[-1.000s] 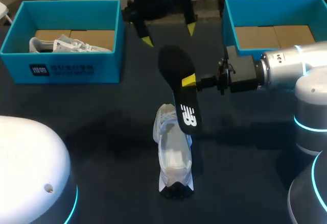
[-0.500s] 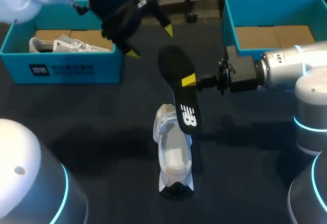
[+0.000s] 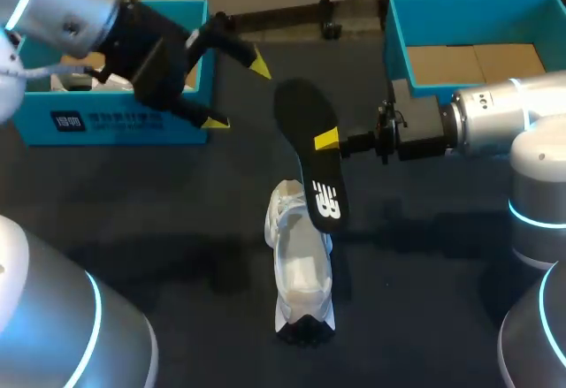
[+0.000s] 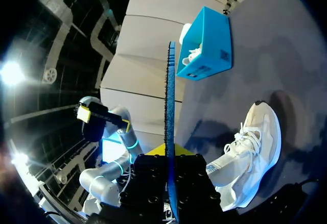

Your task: Take the shoe out of the shoebox, open the shoe tongue, remove and reinsert the insole, then place the shoe into the shoebox

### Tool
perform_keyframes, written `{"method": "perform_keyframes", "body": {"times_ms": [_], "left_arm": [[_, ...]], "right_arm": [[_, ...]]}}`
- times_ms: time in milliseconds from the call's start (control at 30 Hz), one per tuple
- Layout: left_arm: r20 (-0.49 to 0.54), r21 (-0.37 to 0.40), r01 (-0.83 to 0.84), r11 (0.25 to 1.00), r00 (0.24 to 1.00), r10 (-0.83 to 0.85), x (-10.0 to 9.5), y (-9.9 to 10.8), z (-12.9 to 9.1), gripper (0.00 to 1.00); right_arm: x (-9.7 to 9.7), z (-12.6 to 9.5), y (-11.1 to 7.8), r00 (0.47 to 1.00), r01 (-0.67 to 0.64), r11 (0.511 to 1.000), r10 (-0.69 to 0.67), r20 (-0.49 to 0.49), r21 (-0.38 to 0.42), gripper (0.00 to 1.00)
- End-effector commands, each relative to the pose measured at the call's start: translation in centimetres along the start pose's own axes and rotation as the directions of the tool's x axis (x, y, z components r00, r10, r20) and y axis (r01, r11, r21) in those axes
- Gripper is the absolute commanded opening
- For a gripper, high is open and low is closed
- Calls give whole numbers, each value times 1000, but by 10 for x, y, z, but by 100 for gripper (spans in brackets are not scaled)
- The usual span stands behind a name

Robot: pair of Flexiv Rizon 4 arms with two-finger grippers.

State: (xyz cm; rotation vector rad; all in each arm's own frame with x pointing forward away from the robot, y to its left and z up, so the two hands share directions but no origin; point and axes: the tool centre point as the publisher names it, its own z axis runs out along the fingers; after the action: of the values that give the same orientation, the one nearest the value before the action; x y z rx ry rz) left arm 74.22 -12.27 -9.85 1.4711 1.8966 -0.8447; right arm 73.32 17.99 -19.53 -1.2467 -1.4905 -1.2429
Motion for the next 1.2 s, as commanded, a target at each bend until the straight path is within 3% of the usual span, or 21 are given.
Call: {"method": "perform_keyframes", "body": {"times_ms": [33, 200, 667, 1067, 1200], "left_arm": [[710, 13, -29, 1000, 704, 11, 12, 4, -2, 100], [757, 24, -24, 999, 653, -2, 19, 4, -3, 100], [757, 23, -30, 999, 654, 2, 19, 3, -4, 100], [761, 5, -51, 999, 648, 29, 44, 17, 13, 100], [750, 9, -32, 999, 661, 15, 46, 21, 22, 100]], "right_arm": [[0, 2, 0, 1000, -1, 1000, 1, 1, -1, 0], [0, 2, 0, 1000, -1, 1000, 1, 1, -1, 0], [0, 2, 0, 1000, -1, 1000, 1, 1, -1, 0], [18, 9, -6, 997, -68, 998, 67, -35, -6, 0], [21, 13, -11, 991, -104, 994, 101, -91, -24, 0]]}}
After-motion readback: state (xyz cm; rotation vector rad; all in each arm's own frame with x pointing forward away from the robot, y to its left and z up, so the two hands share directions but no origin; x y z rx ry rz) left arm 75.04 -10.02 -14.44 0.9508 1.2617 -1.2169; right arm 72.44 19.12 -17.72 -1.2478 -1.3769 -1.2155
